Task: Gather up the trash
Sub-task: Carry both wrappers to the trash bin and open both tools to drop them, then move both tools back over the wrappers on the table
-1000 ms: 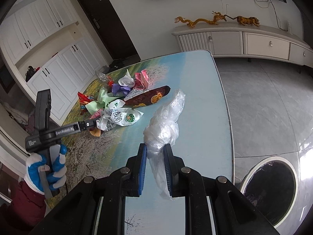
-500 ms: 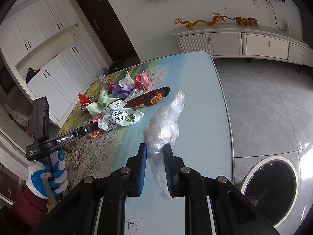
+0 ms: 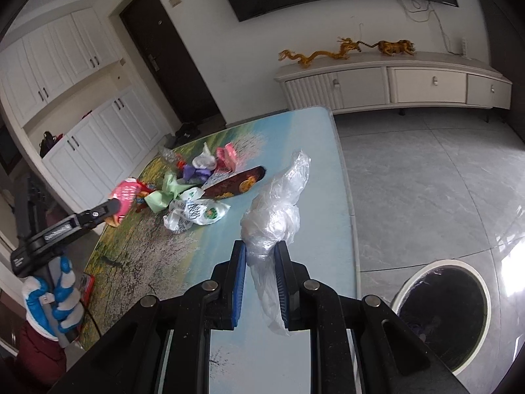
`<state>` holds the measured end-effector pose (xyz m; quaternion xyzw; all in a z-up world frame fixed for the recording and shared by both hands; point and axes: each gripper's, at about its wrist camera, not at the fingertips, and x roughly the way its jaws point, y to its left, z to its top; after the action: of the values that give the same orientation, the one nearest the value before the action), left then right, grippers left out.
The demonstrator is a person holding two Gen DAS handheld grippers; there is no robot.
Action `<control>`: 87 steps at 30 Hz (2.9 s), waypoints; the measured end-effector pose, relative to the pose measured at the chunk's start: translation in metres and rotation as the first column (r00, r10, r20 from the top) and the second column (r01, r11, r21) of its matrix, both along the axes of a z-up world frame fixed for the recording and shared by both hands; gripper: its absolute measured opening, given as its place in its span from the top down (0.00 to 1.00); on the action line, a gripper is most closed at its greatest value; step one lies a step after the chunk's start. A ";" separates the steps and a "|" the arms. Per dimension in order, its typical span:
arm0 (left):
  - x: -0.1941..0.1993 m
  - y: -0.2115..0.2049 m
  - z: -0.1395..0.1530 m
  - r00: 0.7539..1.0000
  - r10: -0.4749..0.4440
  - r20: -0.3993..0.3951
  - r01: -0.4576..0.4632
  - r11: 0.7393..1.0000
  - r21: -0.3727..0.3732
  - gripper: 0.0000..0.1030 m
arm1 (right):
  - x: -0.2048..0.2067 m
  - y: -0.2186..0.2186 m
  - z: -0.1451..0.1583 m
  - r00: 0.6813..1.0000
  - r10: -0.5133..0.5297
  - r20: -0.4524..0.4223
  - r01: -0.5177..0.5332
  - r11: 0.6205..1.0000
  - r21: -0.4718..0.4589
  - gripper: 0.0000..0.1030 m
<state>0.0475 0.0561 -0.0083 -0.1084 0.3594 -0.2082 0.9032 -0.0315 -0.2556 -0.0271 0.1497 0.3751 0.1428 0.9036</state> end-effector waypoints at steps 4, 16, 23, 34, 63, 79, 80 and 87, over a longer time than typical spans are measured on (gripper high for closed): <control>-0.005 -0.039 0.023 0.994 -0.107 0.029 0.107 0.994 -0.028 0.78 | -0.014 -0.027 0.007 0.997 -0.069 0.022 0.069 0.998 0.013 0.84; -0.009 -0.242 0.013 0.872 -0.488 -0.046 0.489 0.871 0.037 0.77 | -0.057 -0.145 -0.022 0.925 -0.377 -0.050 0.376 0.926 -0.013 0.84; -0.004 -0.339 -0.035 0.794 -0.577 -0.189 0.597 0.799 0.066 0.76 | -0.062 -0.192 -0.074 0.871 -0.460 -0.171 0.467 0.884 0.000 0.83; 0.014 -0.417 -0.095 0.711 -0.610 -0.349 0.654 0.756 0.010 0.58 | -0.062 -0.237 -0.121 0.806 -0.531 -0.263 0.550 0.835 0.001 0.68; 0.016 -0.200 0.032 0.938 -0.343 -0.047 0.346 0.927 0.146 0.52 | -0.047 -0.151 0.009 0.927 -0.375 0.006 0.374 0.926 0.050 0.65; 0.002 -0.076 0.075 0.987 -0.155 0.033 0.152 0.985 0.087 0.52 | -0.022 -0.051 0.085 0.967 -0.234 0.096 0.237 0.971 -0.017 0.64; 0.003 -0.072 0.078 0.989 -0.143 0.036 0.140 0.987 0.081 0.52 | -0.018 -0.046 0.092 0.970 -0.220 0.103 0.223 0.975 -0.014 0.64; 0.015 -0.049 0.104 0.995 -0.074 0.070 0.070 0.996 0.058 0.52 | 0.010 -0.016 0.132 0.976 -0.142 0.164 0.147 0.989 -0.020 0.64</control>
<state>0.0622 0.0076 0.0956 -0.0625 0.3359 -0.2345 0.9101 -0.0212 -0.2718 0.1048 0.1501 0.2909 0.0822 0.9413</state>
